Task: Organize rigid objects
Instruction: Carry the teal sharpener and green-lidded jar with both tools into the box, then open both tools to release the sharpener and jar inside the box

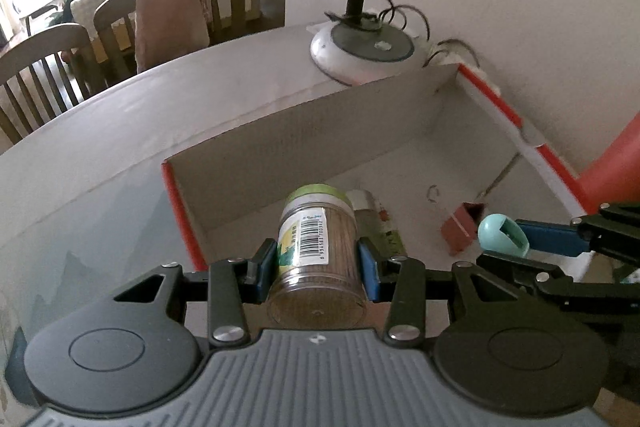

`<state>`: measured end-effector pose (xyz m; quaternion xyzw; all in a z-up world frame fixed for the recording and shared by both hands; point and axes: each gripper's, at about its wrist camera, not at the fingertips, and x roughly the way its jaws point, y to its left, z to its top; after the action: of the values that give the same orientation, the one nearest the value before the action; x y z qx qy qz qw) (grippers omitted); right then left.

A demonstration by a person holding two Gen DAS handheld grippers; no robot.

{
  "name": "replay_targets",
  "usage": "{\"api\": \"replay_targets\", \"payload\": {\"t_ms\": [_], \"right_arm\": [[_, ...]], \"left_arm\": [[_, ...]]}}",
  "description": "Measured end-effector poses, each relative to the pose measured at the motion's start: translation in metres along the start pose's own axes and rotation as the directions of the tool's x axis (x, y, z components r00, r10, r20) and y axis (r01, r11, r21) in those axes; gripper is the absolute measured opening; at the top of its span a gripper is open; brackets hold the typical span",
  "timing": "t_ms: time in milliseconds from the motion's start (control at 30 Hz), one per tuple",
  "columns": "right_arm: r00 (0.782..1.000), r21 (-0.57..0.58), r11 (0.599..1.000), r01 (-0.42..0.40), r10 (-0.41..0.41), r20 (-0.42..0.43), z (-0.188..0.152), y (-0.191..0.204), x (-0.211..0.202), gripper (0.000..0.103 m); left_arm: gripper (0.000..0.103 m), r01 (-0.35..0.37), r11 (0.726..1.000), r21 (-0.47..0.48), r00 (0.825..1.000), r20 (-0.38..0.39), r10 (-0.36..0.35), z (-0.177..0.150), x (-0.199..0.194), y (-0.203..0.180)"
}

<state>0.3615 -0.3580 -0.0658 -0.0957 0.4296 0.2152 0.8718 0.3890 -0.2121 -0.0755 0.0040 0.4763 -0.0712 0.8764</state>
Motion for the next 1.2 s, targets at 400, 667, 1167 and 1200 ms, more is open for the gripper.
{"api": "replay_targets", "payload": {"t_ms": [400, 667, 1167, 1200], "right_arm": [[0.994, -0.046, 0.998, -0.043, 0.039, -0.099, -0.005, 0.001, 0.032, 0.03], [0.99, -0.059, 0.997, -0.056, 0.048, -0.133, -0.007, 0.001, 0.042, 0.029], [0.982, -0.045, 0.997, -0.056, 0.047, -0.186, -0.009, -0.007, 0.057, 0.03], [0.981, -0.044, 0.997, -0.06, 0.051, -0.187, -0.009, -0.007, 0.057, 0.03]], "left_arm": [[0.042, -0.116, 0.988, 0.097, 0.992, -0.036, 0.12, 0.009, 0.036, -0.014], [0.042, -0.136, 0.98, 0.145, 0.989, -0.031, 0.142, 0.012, 0.037, -0.034], [0.042, -0.109, 0.991, 0.074, 0.979, -0.167, 0.12, 0.011, 0.068, -0.029], [0.042, -0.107, 0.992, 0.07, 0.976, -0.181, 0.118, 0.011, 0.07, -0.029]]}}
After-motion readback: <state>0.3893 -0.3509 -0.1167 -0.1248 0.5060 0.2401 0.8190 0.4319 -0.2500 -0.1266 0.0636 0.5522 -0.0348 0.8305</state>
